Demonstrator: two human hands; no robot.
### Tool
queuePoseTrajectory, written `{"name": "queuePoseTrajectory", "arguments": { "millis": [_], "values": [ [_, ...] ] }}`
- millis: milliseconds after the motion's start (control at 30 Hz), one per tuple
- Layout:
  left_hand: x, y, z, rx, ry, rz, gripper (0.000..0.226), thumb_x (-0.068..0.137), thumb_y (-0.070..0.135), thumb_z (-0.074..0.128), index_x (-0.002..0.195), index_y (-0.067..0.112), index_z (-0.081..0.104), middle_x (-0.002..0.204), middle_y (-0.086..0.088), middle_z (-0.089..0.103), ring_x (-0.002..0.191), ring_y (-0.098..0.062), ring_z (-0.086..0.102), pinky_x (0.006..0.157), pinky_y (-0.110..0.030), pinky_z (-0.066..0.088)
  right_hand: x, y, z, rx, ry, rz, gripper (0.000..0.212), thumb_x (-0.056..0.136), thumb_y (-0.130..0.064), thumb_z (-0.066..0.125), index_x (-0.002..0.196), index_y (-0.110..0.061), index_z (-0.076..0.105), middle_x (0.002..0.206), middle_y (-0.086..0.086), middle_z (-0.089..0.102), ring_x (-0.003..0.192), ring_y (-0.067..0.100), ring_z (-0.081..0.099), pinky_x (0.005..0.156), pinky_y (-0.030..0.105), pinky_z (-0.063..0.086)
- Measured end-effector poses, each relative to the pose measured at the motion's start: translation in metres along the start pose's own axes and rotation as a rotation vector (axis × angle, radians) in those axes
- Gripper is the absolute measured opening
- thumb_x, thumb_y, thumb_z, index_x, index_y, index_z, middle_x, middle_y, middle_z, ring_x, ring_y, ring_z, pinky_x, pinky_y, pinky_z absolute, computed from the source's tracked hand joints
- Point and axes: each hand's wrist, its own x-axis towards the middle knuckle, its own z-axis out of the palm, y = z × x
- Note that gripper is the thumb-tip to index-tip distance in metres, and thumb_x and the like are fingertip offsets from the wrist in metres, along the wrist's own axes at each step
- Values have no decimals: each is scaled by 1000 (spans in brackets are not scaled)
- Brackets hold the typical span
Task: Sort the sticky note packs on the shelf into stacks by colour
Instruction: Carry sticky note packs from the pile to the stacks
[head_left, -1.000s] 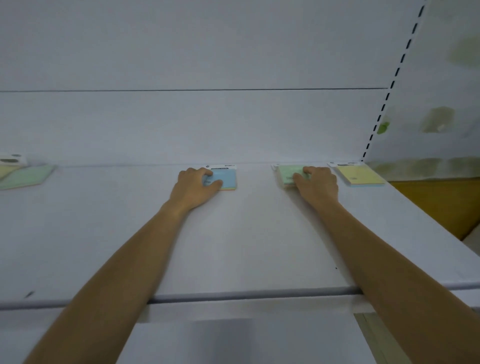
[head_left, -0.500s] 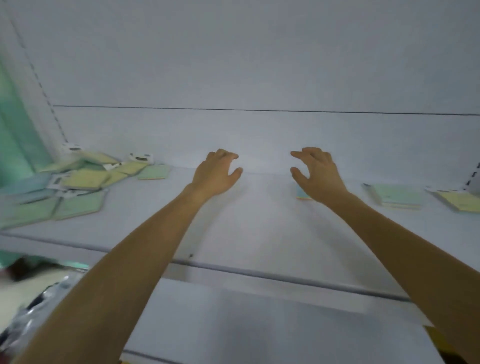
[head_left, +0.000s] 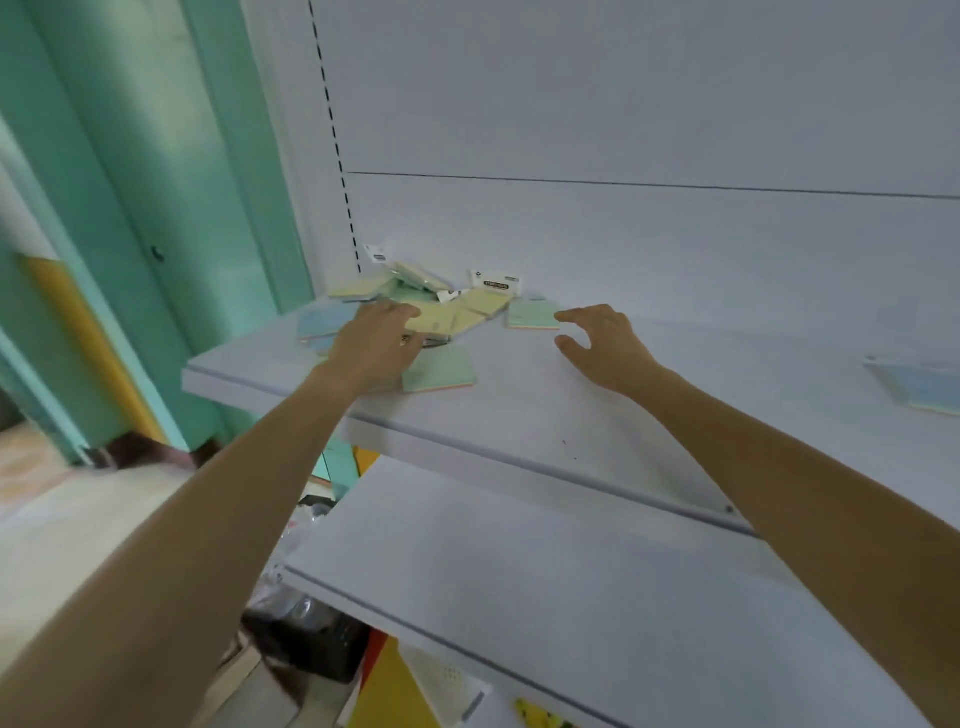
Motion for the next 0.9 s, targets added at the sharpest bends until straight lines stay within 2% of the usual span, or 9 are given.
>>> {"name": "queuePoseTrajectory", "arguments": {
  "millis": [233, 367, 500, 567, 633, 700, 800, 833, 900],
  "values": [
    [55, -30, 6, -23, -81, 55, 43, 92, 19, 46, 134, 13, 43, 141, -13, 41, 129, -33, 36, 107, -44, 33, 62, -9, 23, 39, -1, 159, 43, 92, -30, 47, 133, -20, 44, 134, 20, 43, 126, 37, 39, 103, 40, 35],
    [86, -33, 14, -34, -241, 140, 50, 89, 19, 53, 137, 13, 39, 146, -11, 39, 135, -27, 33, 111, -35, 27, 99, -5, 34, 50, -9, 269, 51, 88, -43, 50, 133, -22, 42, 133, 17, 47, 127, 35, 40, 102, 40, 35],
    [108, -43, 20, -24, -383, 181, 63, 86, 33, 57, 142, 18, 32, 153, -4, 30, 141, -20, 26, 113, -30, 21, 119, -9, 44, 28, -59, 385, 59, 80, -57, 53, 129, -26, 45, 128, 12, 51, 126, 33, 39, 99, 38, 35],
    [119, -48, 17, 13, -436, 203, 77, 75, 47, 55, 143, 20, 31, 153, -3, 29, 141, -20, 24, 114, -32, 20, 129, -12, 50, 19, -90, 387, 61, 76, -57, 57, 129, -27, 45, 129, 9, 51, 127, 32, 38, 98, 38, 33],
    [120, -47, 12, 1, -491, 179, 81, 72, 51, 58, 143, 26, 29, 153, 2, 29, 141, -19, 25, 116, -34, 23, 132, -10, 49, 35, -108, 375, 63, 75, -55, 60, 130, -27, 44, 134, 6, 51, 129, 29, 39, 99, 38, 31],
    [123, -47, 10, -59, -544, 163, 71, 79, 39, 64, 141, 32, 30, 150, 5, 31, 136, -18, 33, 113, -35, 30, 131, -8, 44, 38, -113, 366, 62, 80, -49, 61, 133, -22, 42, 139, 4, 48, 132, 26, 39, 105, 36, 27],
    [127, -42, 10, -50, -597, 219, 62, 82, 29, 61, 138, 38, 35, 145, 7, 36, 129, -16, 40, 106, -30, 37, 122, -6, 40, 105, -81, 371, 61, 84, -37, 62, 136, -16, 39, 143, 4, 43, 134, 24, 37, 111, 34, 21],
    [127, -38, 10, -60, -604, 248, 59, 84, 26, 59, 137, 38, 35, 142, 8, 38, 123, -15, 43, 99, -26, 41, 119, -4, 39, 135, -71, 368, 61, 84, -34, 63, 137, -15, 39, 144, 5, 42, 134, 24, 36, 113, 35, 21],
    [126, -32, 10, -97, -630, 285, 55, 87, 19, 54, 137, 36, 37, 130, 10, 40, 103, -12, 48, 75, -15, 43, 111, -1, 37, 189, -62, 360, 62, 82, -31, 65, 136, -16, 40, 143, 6, 42, 134, 26, 35, 114, 38, 23]
  ]
}}
